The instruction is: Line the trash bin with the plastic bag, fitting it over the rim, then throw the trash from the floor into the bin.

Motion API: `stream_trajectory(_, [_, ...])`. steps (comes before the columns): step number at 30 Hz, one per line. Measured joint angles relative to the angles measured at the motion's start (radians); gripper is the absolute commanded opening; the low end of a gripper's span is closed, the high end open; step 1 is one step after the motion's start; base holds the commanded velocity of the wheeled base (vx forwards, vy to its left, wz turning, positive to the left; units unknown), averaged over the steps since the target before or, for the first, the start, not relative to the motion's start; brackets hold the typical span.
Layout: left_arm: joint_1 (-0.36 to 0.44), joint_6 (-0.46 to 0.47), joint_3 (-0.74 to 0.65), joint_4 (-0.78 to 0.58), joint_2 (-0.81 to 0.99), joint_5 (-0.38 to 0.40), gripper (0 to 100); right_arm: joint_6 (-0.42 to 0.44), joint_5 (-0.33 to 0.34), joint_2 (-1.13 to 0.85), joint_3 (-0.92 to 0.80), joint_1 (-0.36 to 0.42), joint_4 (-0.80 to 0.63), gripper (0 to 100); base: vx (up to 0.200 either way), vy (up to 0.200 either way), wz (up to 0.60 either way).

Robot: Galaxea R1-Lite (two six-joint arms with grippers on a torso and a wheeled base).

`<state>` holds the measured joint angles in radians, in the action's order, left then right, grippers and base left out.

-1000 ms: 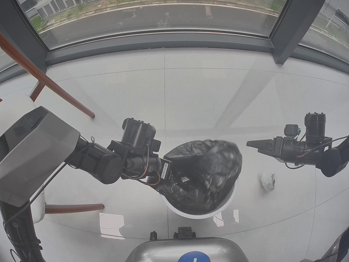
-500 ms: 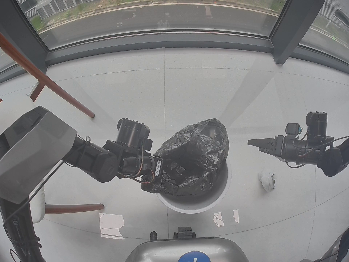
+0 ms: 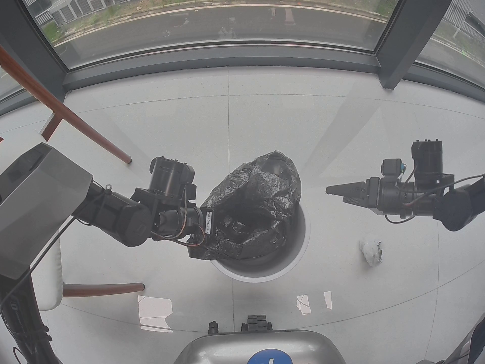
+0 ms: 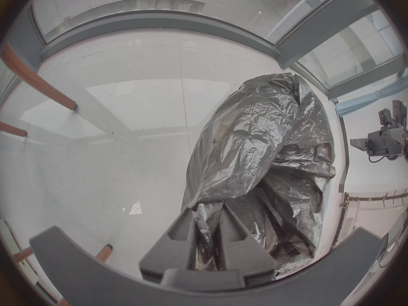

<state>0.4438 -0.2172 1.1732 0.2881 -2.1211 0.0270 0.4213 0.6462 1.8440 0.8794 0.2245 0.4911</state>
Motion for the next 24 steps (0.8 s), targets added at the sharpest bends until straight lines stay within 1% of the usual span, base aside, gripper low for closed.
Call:
stream_trajectory(2, [0.0, -0.011, -0.01, -0.001, 0.012, -0.003, 0, 0.001, 0.001, 0.0, 0.049, 0.02, -0.039, 100, 0.0, 0.0, 0.0])
stream_trajectory(5, [-0.001, -0.024, -0.024, -0.001, 0.032, -0.011, 0, 0.006, 0.003, 0.002, 0.103, 0.071, -0.083, 100, 0.0, 0.0, 0.0])
stream_trajectory(12, [-0.009, -0.034, -0.037, 0.002, 0.06, -0.029, 0, 0.013, 0.003, 0.015, 0.135, 0.16, -0.104, 100, 0.0, 0.0, 0.0])
stream_trajectory(18, [-0.011, -0.036, -0.041, 0.004, 0.067, -0.037, 0, 0.042, 0.0, 0.039, 0.121, 0.203, -0.103, 100, 0.0, 0.0, 0.0])
stream_trajectory(24, [-0.011, -0.038, -0.041, 0.006, 0.067, -0.042, 0, 0.043, -0.002, 0.077, 0.11, 0.223, -0.088, 100, 0.0, 0.0, 0.0])
